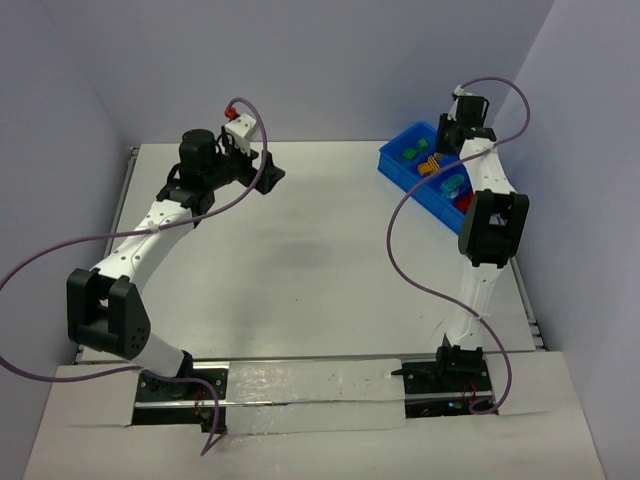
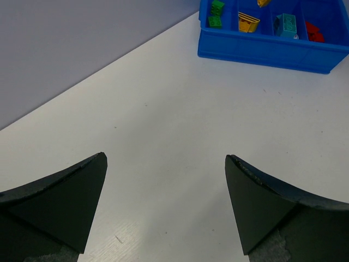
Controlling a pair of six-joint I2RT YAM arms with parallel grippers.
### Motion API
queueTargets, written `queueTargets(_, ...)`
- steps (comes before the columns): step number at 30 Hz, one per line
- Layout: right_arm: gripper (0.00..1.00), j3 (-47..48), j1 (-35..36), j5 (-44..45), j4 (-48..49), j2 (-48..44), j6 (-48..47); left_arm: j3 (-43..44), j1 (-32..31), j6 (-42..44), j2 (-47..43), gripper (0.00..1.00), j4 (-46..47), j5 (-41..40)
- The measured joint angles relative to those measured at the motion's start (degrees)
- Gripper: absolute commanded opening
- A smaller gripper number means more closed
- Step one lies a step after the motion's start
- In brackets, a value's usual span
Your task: Sort the legos into containers by color
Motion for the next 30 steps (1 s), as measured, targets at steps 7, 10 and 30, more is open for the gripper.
queueTargets(7,0.0,4.2,-0.1,5.4,2.3,3.8,-2.1,0.0,0.0,-0.3,0.3,0.99,-1.7,-0.7)
queueTargets(10,0.02,5.5,-0.1,6.3,3.6,5.4,-2.9,0.3,0.0,-0.3,0.9,0.99,-2.2,-0.8)
queueTargets(30,0.66,6.3,-0.2,4.4,4.0,8.5,-3.9,1.8,1.0,-0.8,3.0,0.99,-5.2,-1.4)
